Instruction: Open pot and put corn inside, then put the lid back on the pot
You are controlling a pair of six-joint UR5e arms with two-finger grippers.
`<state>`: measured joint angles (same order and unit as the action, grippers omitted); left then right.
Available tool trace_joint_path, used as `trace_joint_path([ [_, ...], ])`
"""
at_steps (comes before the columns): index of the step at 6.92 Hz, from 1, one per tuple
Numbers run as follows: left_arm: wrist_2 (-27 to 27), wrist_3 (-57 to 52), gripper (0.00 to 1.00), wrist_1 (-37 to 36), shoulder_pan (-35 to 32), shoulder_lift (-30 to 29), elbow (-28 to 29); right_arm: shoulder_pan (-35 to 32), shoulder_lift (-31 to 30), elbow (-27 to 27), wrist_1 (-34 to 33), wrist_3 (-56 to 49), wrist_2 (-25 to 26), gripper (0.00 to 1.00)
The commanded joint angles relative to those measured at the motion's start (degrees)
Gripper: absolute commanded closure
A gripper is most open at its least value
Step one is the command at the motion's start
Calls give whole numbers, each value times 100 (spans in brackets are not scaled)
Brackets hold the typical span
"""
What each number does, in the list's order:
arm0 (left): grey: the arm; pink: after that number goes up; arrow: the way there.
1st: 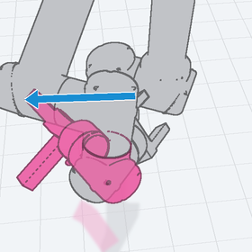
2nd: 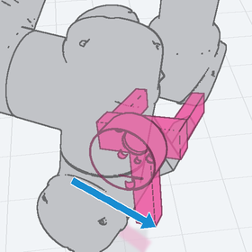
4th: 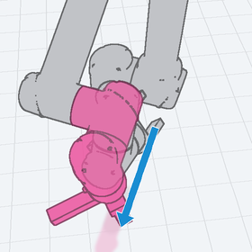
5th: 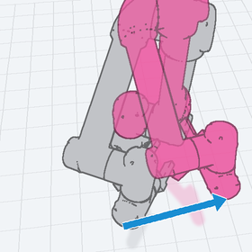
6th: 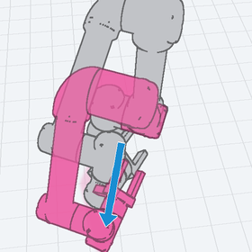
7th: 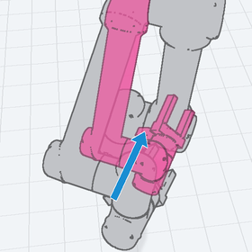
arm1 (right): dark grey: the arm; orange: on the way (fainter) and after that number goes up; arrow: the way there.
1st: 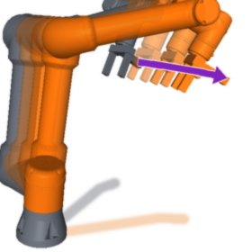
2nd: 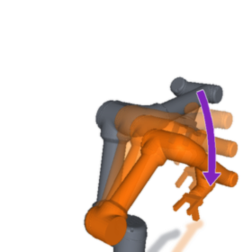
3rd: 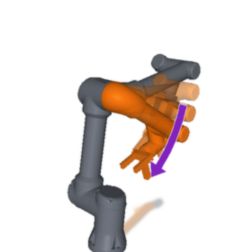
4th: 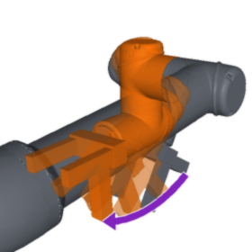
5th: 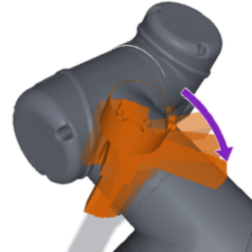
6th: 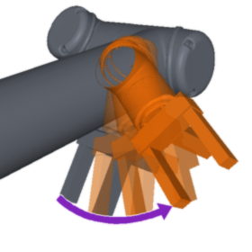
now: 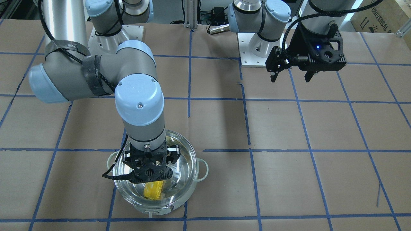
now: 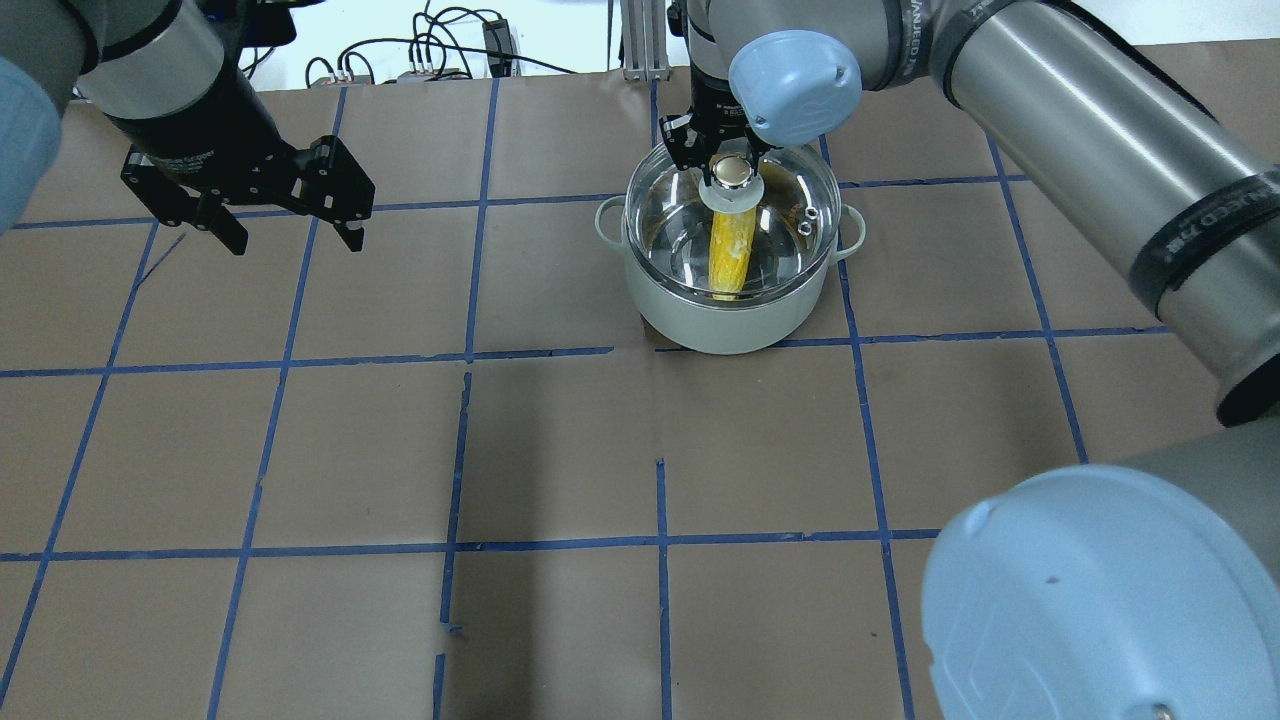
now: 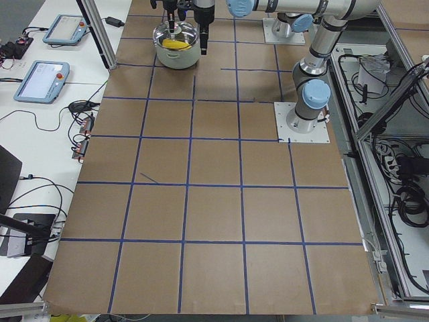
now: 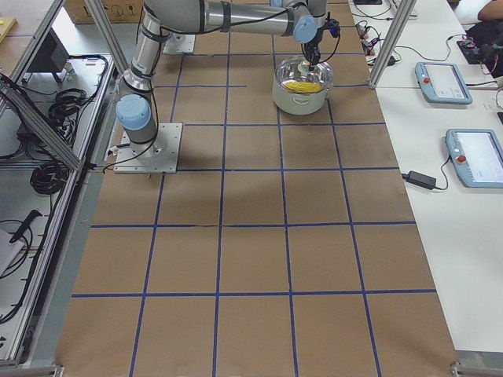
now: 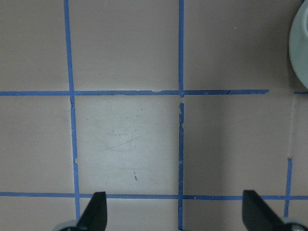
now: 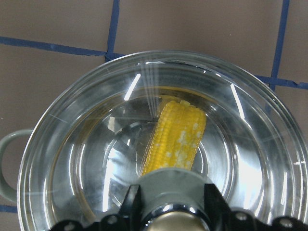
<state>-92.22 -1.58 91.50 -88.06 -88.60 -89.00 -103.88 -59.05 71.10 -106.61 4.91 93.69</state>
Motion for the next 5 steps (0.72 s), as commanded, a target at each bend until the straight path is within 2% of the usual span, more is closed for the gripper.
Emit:
trace_joint_path([
  [1,-6,0,0,0,0,1,-12,-1,25,0,0,2,0,95],
  [5,-6,0,0,-9,0,10,-12,-1,-1,0,44,10,0,95],
])
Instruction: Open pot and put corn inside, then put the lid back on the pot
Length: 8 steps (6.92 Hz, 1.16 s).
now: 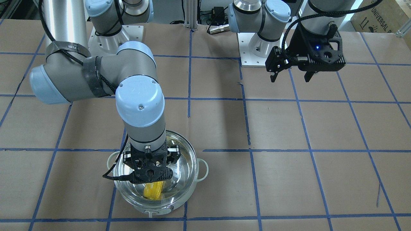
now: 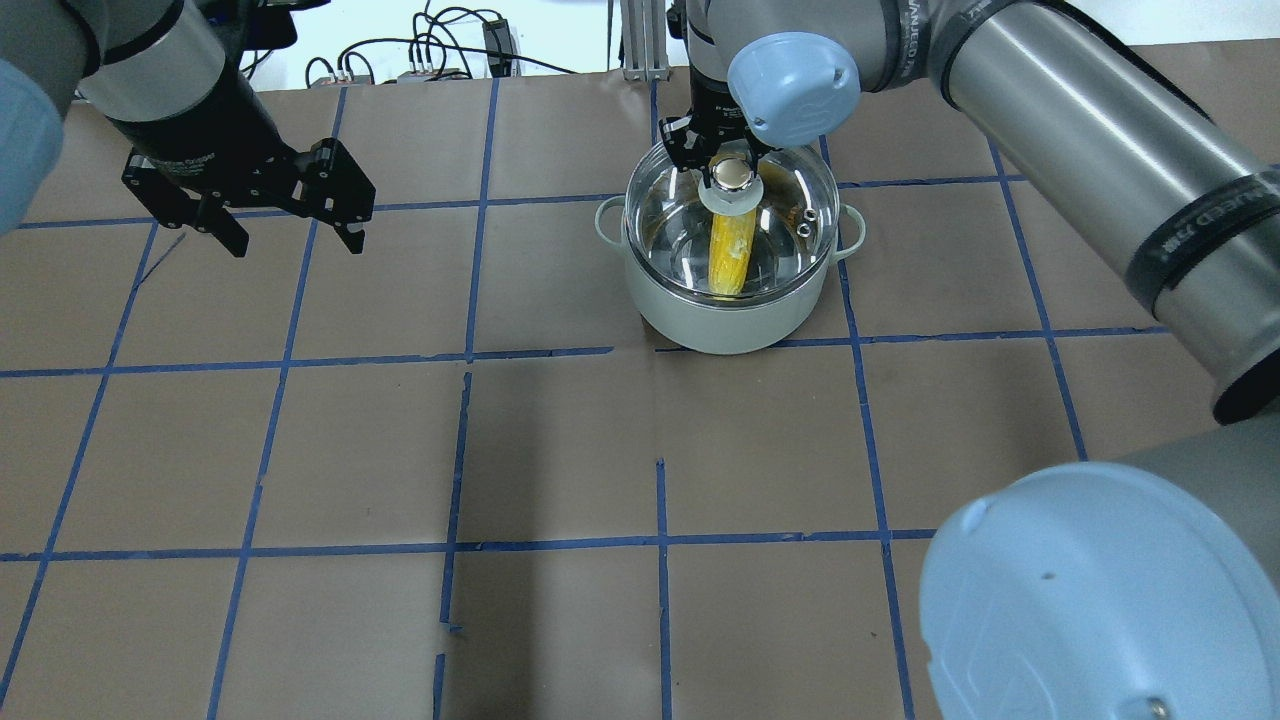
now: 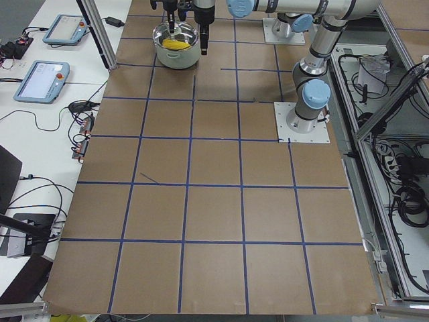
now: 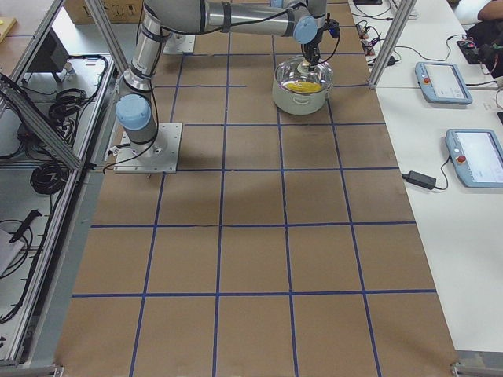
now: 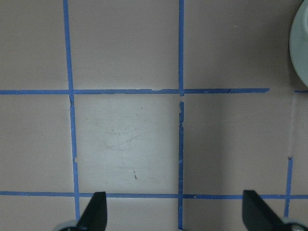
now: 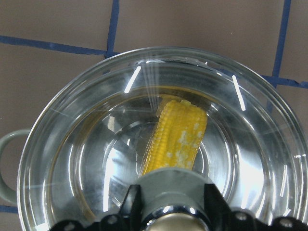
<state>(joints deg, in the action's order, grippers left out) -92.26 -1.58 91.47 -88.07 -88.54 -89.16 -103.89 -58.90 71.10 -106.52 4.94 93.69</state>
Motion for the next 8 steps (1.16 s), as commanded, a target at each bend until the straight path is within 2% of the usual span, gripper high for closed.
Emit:
trace_joint_path([
  [1,7,0,0,-7,0,3,-5,0,-17,0,78,16,0,95],
  [6,-2,0,0,-7,0,3,-5,0,-8,-9,149,51,-9,94],
  [7,-2,0,0,-7,0,3,-5,0,-8,-9,166,34,-26,81],
  [8,-2,0,0,-7,0,3,-5,0,1,-18,166,-10,-52,24],
])
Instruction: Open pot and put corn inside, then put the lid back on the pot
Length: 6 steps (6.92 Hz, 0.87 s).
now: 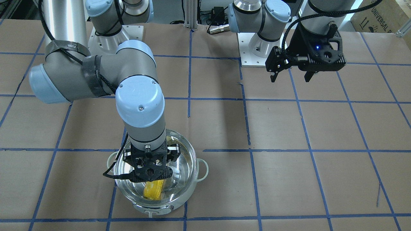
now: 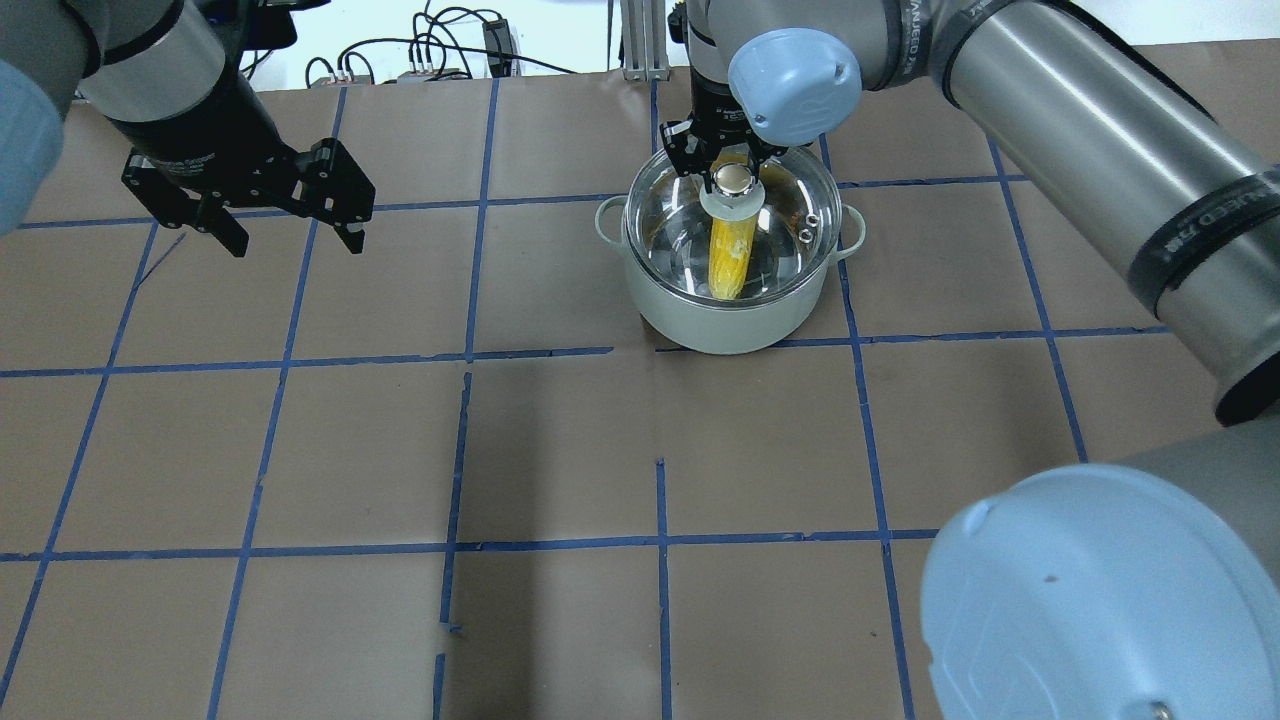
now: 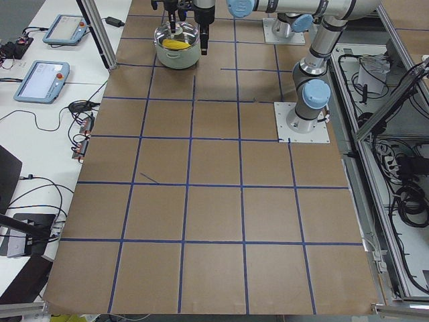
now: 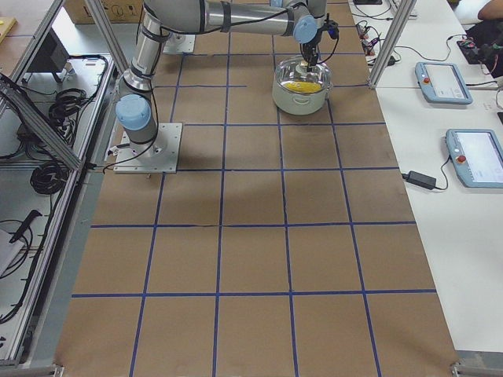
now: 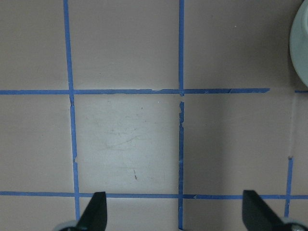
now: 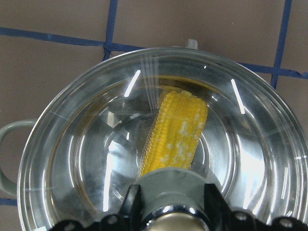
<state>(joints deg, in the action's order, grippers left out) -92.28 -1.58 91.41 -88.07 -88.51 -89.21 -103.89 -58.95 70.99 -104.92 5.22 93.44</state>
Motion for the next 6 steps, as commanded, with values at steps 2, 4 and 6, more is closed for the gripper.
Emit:
trace_joint_path([
  [2,0,0,0,-9,0,0,0,0,7,-77,94,-30,-62,3],
  [4,0,0,0,-9,0,0,-9,105,-133,-278,217,-30,-63,1],
  [6,0,0,0,-9,0,-8,0,315,-772,-315,428,-135,-63,1],
])
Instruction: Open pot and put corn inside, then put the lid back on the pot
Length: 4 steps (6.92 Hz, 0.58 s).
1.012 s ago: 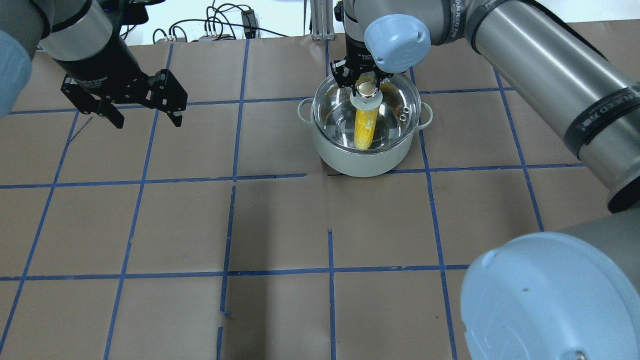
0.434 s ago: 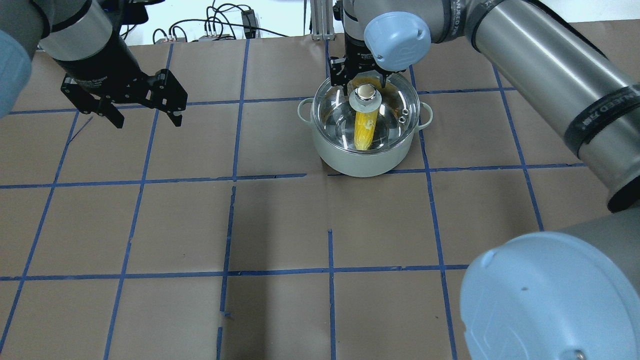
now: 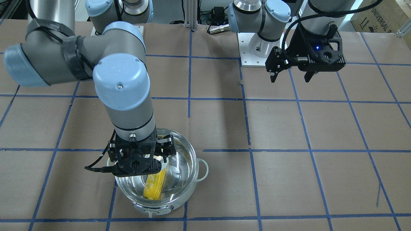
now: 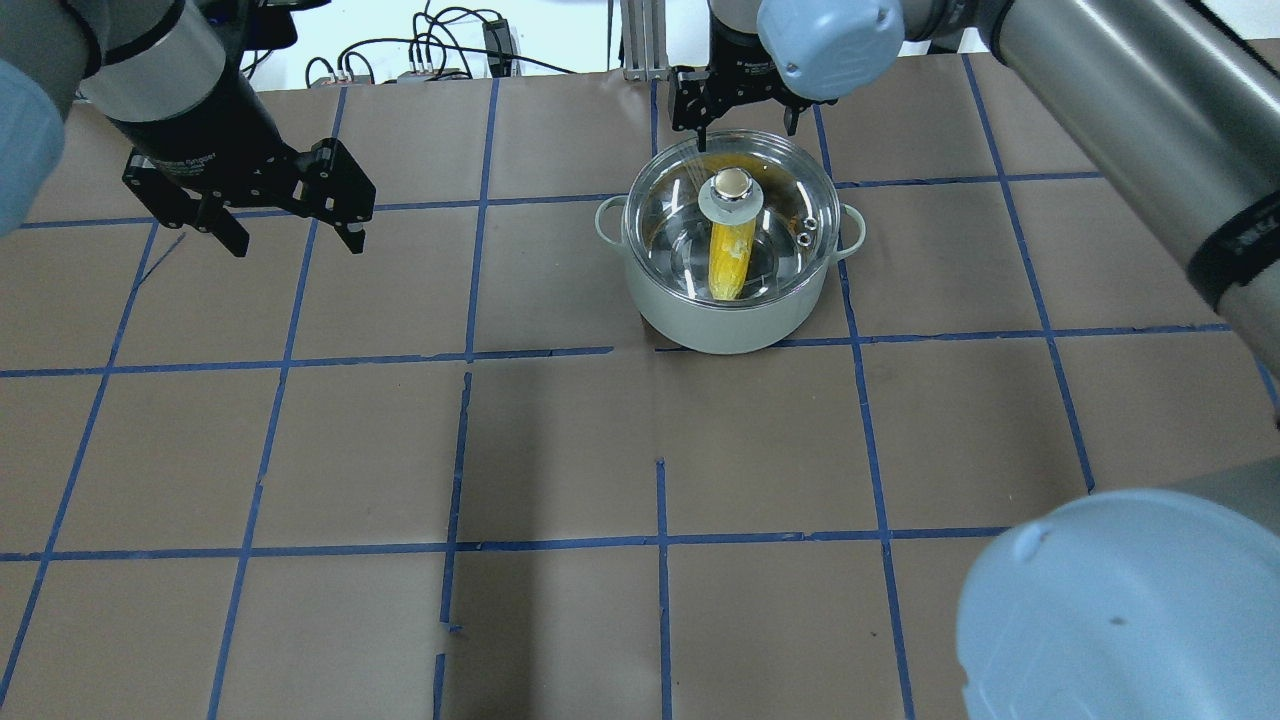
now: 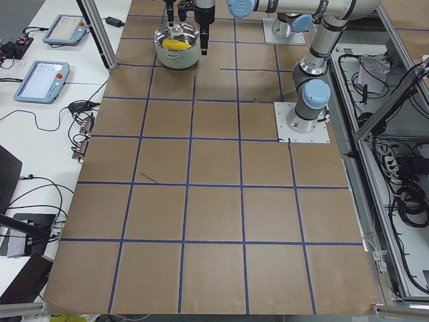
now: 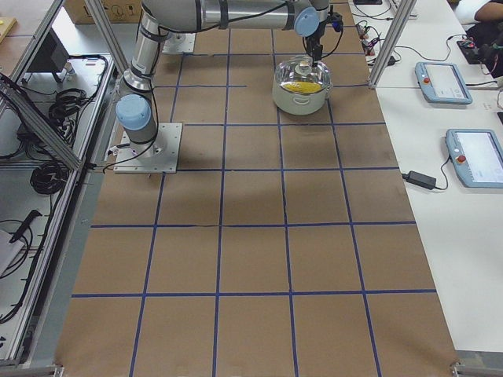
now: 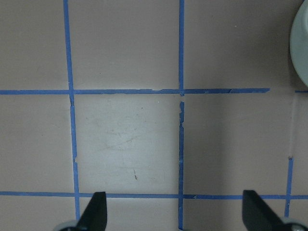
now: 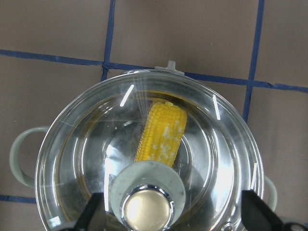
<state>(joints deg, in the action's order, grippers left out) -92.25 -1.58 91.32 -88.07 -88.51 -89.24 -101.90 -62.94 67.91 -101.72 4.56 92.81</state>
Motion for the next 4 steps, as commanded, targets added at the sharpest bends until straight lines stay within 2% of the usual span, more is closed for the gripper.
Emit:
trace_joint_path([
  [1,14,0,0,-9,0,-8,12,240,-594,3,448,-244,-26,1],
  [4,31,9,0,-18,0,1,3,714,-815,29,879,-570,-35,2],
])
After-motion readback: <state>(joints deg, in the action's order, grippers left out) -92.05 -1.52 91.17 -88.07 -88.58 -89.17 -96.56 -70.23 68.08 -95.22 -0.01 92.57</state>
